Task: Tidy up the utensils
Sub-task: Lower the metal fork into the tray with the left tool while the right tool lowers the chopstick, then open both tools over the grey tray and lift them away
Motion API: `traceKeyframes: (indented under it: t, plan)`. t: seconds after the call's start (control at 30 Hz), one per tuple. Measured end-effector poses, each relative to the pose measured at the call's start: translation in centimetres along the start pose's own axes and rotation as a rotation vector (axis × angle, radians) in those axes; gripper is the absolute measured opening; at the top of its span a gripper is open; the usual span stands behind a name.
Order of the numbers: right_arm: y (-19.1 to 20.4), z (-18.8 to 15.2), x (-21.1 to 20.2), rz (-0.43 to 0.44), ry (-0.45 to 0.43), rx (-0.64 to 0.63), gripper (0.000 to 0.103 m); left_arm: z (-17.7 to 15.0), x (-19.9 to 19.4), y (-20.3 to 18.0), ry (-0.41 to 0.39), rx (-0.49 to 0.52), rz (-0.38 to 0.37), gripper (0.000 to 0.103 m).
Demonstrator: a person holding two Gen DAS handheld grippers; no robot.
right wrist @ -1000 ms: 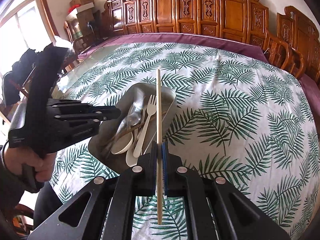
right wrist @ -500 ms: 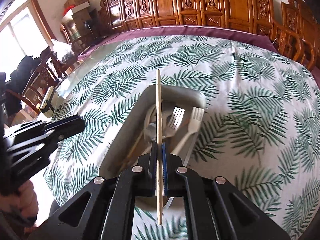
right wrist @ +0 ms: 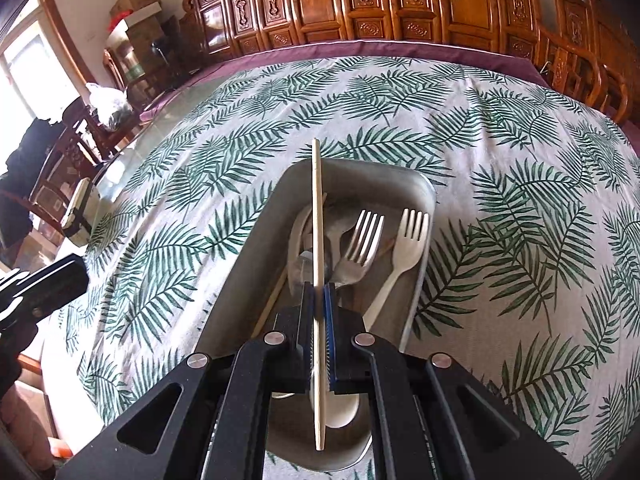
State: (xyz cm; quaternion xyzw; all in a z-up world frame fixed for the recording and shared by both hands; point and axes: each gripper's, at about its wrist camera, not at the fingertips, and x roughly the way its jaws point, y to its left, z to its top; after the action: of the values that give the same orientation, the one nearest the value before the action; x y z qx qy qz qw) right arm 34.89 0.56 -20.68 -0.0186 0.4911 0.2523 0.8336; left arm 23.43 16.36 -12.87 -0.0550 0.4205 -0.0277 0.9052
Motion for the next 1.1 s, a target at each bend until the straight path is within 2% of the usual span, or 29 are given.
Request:
traceKeyframes:
  t: [0.07, 0.33, 0.53, 0.6, 0.67, 0.73, 0.8, 0.87, 0.97, 1.03, 1.1]
  plan:
    - [-0.3, 0.0, -0.2, -0.006, -0.006, 0.007, 0.007, 0.0, -0.3, 0.0, -0.004, 0.001, 0.003, 0.016]
    - [-0.9, -0.7, -2.6, 0.002, -0.038, -0.017, 0.007, 0.0, -1.9, -1.3, -0.024, 0.017, 0.013, 0.019]
    - [-1.1, -2.2, -6.5, -0.001, -0.093, -0.05, 0.007, -0.6, -4.3, -3.0, -0.064, 0.037, 0.013, 0.039]
    - [-1.2, -3.1, -8.2, -0.016, -0.122, -0.077, 0.008, -1.0, -5.0, -3.6, -0.083, 0.04, 0.01, 0.056]
    - [-1.5, -4.5, -10.0, -0.025, -0.148, -0.088, 0.016, -1.5, -5.7, -4.2, -0.107, 0.037, 0.008, 0.069]
    - [-2.0, -5.6, -11.4, -0.029, -0.172, -0.091, 0.021, -2.1, -6.3, -4.8, -0.123, 0.037, -0.006, 0.071]
    - [-2.6, -7.0, -13.1, -0.039, -0.192, -0.083, 0.025, -2.8, -6.7, -5.5, -0.131, 0.041, -0.005, 0.082]
    - [-3.1, -8.0, -14.3, -0.047, -0.208, -0.074, 0.031, -3.6, -7.1, -6.3, -0.151, 0.059, -0.009, 0.086]
    - [-4.1, -9.7, -16.5, -0.074, -0.239, -0.051, 0.045, -4.6, -7.3, -7.5, -0.155, 0.08, 0.001, 0.092]
    - [-4.7, -10.6, -17.7, -0.097, -0.258, -0.036, 0.062, -5.2, -7.5, -8.0, -0.154, 0.084, 0.002, 0.094]
    - [-5.2, -11.4, -18.9, -0.118, -0.28, -0.025, 0.073, -5.8, -7.6, -8.6, -0.153, 0.084, 0.005, 0.095]
